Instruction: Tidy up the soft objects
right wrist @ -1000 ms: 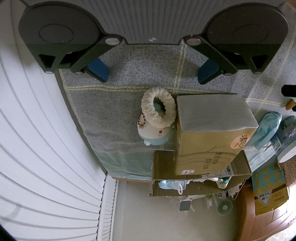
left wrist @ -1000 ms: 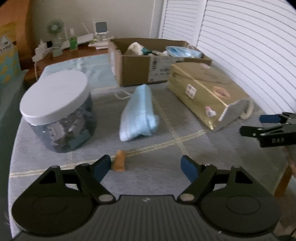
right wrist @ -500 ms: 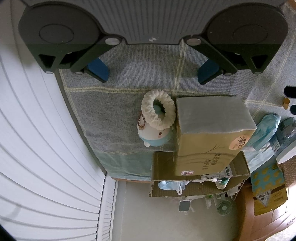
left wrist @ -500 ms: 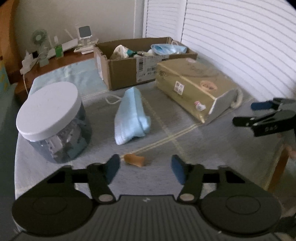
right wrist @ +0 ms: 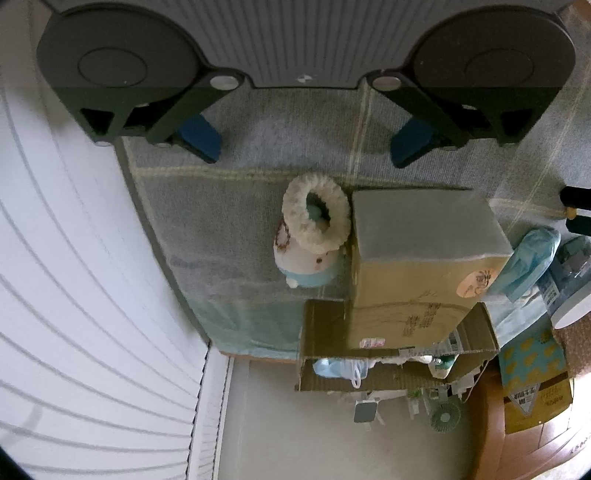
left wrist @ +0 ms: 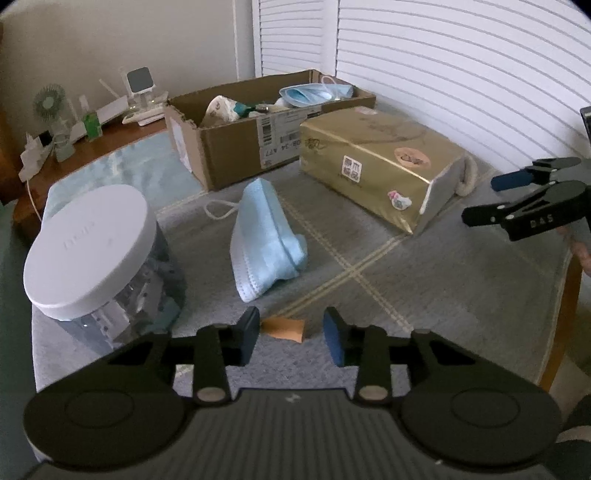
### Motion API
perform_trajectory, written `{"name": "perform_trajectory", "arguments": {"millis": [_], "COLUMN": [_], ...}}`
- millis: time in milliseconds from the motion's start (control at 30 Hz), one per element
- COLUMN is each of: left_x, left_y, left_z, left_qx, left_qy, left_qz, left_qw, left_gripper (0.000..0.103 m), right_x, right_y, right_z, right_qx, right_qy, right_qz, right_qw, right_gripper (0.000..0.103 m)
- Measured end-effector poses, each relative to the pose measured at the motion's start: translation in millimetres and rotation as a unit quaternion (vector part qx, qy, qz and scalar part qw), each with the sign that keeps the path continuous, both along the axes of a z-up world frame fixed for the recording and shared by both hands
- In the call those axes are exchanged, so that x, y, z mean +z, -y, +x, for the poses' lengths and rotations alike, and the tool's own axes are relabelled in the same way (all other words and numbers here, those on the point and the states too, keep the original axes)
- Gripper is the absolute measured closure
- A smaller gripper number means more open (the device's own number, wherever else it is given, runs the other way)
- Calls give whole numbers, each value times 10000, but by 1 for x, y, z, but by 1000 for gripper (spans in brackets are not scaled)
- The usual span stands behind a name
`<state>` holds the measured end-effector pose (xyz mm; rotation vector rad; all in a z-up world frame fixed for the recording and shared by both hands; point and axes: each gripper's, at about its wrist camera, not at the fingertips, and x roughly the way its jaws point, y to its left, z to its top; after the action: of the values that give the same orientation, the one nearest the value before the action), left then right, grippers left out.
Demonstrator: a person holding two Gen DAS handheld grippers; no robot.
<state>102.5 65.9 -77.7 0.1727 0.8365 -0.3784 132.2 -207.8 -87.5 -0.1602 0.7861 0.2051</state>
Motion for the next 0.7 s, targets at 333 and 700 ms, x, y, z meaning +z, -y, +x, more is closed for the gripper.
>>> {"name": "perform_trajectory", "arguments": {"millis": [333,700], "left_x": [-1,-1], "left_y": [-2,-1], "left_z": [1,-1], "left_qx": [30,19], "left_qy": [-23,-41], "left_qz": [-93,-83], "left_qw": [9999,10000], "left_gripper": [66,70], "right_x": [5,10], "right_y": [-11,-6], "right_z": [2,-3], "right_qx": [221,190], "right_qy": [332,243], "right_qz": [-433,-240], "right_qw": [9983,9992], "right_gripper": [53,84]}}
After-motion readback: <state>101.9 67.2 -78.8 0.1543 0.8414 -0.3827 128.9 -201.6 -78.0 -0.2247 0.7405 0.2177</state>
